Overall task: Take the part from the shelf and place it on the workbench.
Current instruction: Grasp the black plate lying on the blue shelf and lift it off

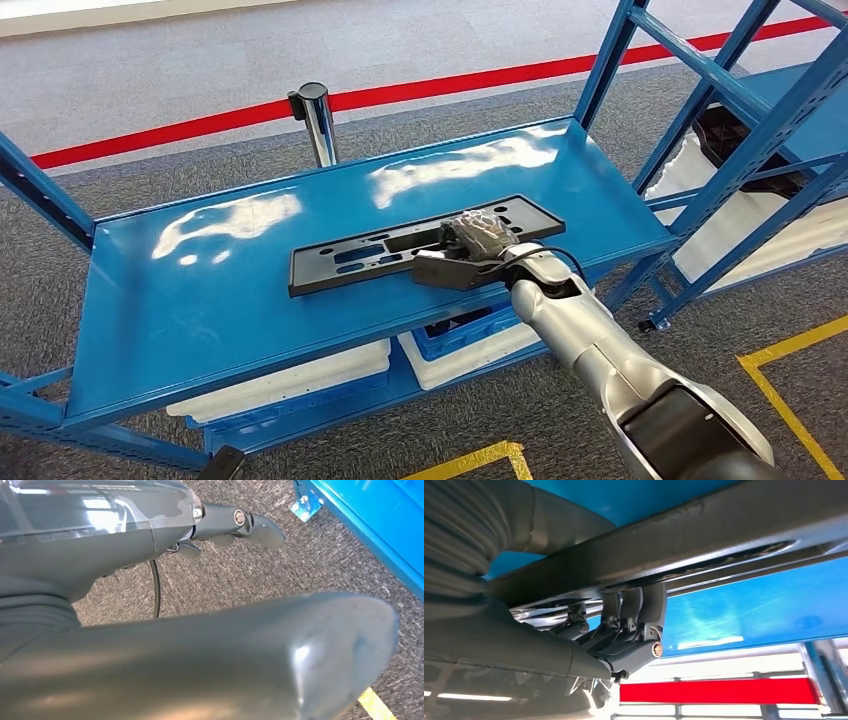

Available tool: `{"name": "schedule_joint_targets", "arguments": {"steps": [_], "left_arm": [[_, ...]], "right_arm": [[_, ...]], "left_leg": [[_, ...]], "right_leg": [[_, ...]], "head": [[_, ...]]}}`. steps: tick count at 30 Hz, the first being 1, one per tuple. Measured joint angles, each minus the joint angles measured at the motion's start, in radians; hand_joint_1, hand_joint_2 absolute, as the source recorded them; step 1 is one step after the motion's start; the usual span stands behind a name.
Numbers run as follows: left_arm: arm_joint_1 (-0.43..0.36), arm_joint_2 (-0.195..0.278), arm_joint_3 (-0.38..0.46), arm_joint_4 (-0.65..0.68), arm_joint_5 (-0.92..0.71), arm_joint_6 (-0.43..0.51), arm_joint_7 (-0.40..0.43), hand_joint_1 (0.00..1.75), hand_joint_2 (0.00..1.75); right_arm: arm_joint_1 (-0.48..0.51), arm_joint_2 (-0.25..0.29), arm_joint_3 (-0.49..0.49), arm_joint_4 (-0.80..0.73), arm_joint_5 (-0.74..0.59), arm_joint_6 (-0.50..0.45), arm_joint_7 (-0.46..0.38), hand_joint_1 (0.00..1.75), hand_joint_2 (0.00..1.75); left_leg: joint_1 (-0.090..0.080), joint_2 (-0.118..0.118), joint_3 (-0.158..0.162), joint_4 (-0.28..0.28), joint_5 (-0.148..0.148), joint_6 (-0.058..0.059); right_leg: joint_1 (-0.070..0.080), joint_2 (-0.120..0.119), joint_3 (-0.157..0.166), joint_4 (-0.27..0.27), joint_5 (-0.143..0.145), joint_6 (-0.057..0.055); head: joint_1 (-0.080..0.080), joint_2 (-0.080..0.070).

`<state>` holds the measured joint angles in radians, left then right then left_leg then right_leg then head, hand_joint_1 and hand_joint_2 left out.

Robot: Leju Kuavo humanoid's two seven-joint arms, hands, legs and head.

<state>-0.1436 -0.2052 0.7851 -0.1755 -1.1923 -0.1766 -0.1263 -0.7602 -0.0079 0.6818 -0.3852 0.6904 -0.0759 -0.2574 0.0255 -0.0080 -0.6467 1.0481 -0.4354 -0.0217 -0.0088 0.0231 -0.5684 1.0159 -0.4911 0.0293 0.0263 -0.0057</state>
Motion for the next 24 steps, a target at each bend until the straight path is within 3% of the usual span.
{"name": "schedule_joint_targets", "arguments": {"steps": [8, 13, 17, 24], "left_arm": [[0.0, 0.0, 0.0, 0.0, 0.003, 0.002, -0.003, 0.0, 0.0], [0.001, 0.0, 0.001, 0.0, 0.011, 0.008, -0.014, 0.0, 0.0], [0.005, 0.001, 0.002, 0.0, 0.017, 0.009, -0.029, 0.0, 1.75], [0.012, 0.006, 0.002, 0.0, 0.015, 0.009, -0.06, 0.0, 1.75]], "right_arm": [[0.002, 0.007, -0.012, -0.022, 0.001, -0.014, -0.05, 1.75, 1.75], [-0.002, -0.002, -0.056, -0.154, -0.07, -0.018, -0.11, 1.75, 1.75], [-0.012, -0.04, -0.11, -0.407, -0.174, 0.001, -0.091, 1.75, 1.75], [-0.058, -0.124, -0.22, -0.913, -0.302, 0.042, -0.033, 1.75, 1.75]], "left_leg": [[0.0, 0.0, 0.0, 0.0, 0.0, 0.0], [0.0, 0.0, -0.001, 0.0, 0.0, 0.0], [-0.001, -0.001, -0.003, 0.0, 0.0, 0.0], [-0.001, -0.001, -0.003, 0.0, 0.0, 0.0]], "right_leg": [[0.0, 0.0, 0.0, 0.0, 0.0, 0.0], [0.0, 0.0, -0.001, 0.0, 0.0, 0.0], [-0.001, 0.0, -0.003, 0.0, 0.0, 0.0], [-0.001, -0.001, -0.003, 0.0, 0.0, 0.0]], "head": [[0.0, 0.0], [0.0, 0.0], [0.0, 0.0], [-0.001, 0.0]]}}
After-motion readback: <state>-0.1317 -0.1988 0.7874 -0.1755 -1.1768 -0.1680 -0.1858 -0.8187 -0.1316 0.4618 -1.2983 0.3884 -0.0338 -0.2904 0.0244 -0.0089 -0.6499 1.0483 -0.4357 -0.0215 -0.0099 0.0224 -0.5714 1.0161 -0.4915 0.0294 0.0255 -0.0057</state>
